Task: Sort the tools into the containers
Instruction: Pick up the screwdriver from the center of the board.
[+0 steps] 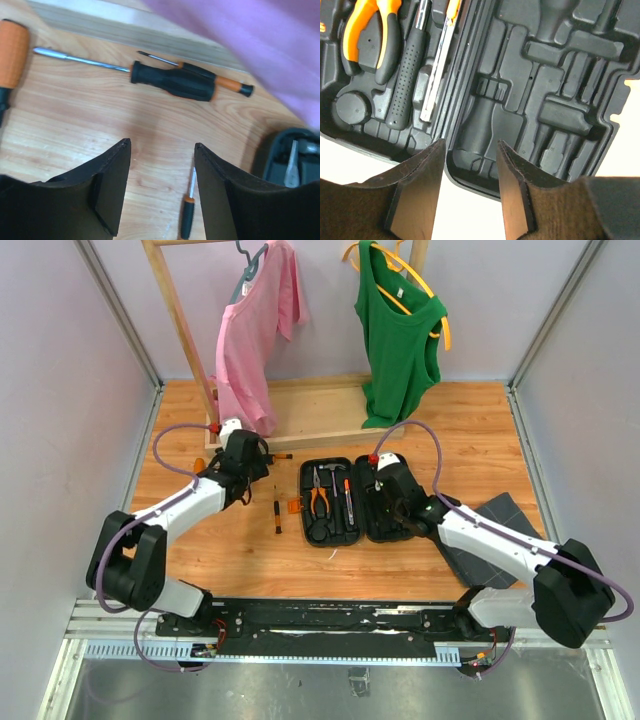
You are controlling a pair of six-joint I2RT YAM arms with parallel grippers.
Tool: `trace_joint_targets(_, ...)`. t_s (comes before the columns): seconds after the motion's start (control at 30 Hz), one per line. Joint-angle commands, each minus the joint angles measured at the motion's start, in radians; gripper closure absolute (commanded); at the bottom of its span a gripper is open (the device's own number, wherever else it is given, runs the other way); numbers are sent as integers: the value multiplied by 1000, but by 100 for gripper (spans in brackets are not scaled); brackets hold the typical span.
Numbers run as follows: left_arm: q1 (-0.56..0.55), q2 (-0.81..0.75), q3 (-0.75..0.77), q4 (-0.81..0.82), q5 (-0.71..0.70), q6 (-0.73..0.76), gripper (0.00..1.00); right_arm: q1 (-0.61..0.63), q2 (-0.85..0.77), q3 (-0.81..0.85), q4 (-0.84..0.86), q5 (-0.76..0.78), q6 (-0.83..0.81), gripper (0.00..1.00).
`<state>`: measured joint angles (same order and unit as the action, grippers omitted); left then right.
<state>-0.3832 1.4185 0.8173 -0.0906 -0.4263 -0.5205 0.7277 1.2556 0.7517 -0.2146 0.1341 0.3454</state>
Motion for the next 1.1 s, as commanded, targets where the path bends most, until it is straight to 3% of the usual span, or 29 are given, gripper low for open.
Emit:
trace_joint_targets(0.0, 42, 13, 28, -30, -109, -62, 41, -2, -18, -25, 27, -2, 25, 53)
trace_joint_targets(0.53, 277, -1, -65, -25, -211, -87, 30, -4, 4, -17, 25, -77, 21, 53)
trace_joint_targets(1.07, 358, 133, -35, 112, -118, 138, 27, -42, -130, -22, -29, 14, -5, 52)
